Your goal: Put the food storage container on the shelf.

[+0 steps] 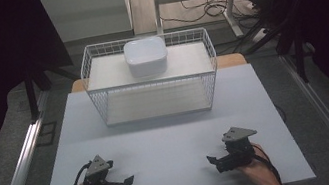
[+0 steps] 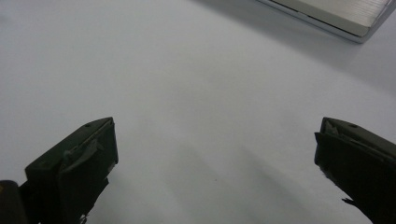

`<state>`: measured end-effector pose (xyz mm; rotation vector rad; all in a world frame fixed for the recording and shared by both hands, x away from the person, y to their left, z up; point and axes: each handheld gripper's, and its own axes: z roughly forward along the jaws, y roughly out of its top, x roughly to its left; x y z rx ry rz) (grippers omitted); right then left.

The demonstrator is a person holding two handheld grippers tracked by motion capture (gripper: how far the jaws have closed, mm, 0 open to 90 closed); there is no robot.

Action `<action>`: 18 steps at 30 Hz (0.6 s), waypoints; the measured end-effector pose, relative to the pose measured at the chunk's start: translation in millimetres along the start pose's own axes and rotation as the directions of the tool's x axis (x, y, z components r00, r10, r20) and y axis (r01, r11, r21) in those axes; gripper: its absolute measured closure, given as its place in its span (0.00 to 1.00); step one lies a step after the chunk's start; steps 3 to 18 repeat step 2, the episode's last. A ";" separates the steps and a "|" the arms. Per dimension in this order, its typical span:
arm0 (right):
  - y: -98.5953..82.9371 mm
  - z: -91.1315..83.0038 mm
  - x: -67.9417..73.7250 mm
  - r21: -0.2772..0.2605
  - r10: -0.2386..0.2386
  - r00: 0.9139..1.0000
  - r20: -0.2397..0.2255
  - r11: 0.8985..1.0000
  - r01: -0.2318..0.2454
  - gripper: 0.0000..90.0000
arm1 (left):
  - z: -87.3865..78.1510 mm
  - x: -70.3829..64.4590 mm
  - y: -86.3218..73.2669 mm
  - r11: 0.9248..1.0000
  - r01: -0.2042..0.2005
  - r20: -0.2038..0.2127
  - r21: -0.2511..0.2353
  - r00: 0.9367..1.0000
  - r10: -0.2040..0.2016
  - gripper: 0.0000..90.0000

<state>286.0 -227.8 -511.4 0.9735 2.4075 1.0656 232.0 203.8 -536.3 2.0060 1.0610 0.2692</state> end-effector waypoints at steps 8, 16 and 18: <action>-0.2 0.4 -0.1 0.003 0.000 1.000 0.005 1.000 0.000 0.00 | 0.7 0.0 0.2 1.000 0.000 -0.005 0.004 1.000 0.000 0.03; -0.2 0.4 -0.1 0.003 0.000 1.000 0.005 1.000 0.000 0.00 | 0.7 0.0 0.2 1.000 0.000 -0.005 0.004 1.000 0.000 0.03; -0.2 0.4 -0.1 0.003 0.000 1.000 0.005 1.000 0.000 0.00 | 0.7 0.0 0.2 1.000 0.000 -0.005 0.004 1.000 0.000 0.03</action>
